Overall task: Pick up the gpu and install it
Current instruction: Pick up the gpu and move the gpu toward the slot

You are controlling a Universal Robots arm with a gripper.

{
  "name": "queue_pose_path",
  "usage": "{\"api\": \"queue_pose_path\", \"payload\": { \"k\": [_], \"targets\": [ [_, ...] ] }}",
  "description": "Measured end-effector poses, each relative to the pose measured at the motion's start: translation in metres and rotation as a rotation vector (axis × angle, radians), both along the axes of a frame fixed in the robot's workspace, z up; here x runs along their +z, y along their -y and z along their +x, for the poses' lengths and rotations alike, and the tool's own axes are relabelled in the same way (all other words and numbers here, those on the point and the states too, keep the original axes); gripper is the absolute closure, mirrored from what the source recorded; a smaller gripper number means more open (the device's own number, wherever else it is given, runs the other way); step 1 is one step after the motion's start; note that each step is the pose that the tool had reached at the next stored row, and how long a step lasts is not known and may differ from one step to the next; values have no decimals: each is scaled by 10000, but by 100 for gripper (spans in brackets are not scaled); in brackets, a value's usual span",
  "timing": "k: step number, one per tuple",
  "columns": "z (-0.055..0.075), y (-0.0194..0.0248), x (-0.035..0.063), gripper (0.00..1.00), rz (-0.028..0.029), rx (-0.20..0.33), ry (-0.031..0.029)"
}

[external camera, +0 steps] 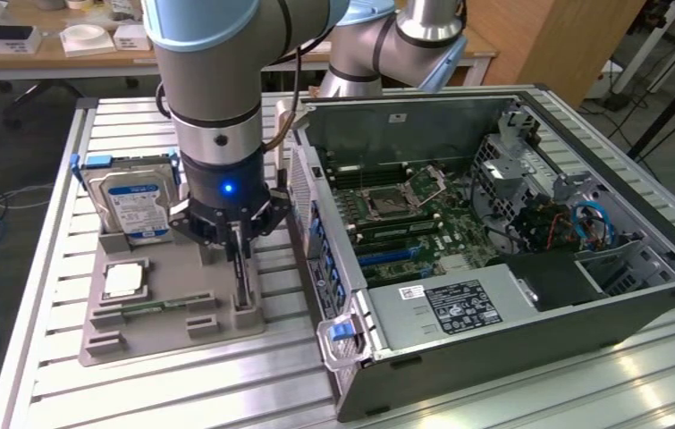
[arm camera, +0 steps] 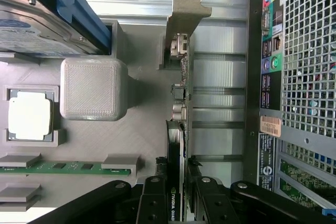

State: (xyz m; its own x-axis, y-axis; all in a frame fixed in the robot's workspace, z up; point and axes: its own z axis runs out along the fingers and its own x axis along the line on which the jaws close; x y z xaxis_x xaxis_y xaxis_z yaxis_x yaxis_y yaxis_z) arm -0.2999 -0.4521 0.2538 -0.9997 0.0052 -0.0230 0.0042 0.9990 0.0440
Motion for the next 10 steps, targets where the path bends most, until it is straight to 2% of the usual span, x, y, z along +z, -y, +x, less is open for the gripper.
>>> {"api": "queue_pose_path", "payload": {
  "k": [10],
  "targets": [
    [0,0,334,74,2,0,3]
  ]
}}
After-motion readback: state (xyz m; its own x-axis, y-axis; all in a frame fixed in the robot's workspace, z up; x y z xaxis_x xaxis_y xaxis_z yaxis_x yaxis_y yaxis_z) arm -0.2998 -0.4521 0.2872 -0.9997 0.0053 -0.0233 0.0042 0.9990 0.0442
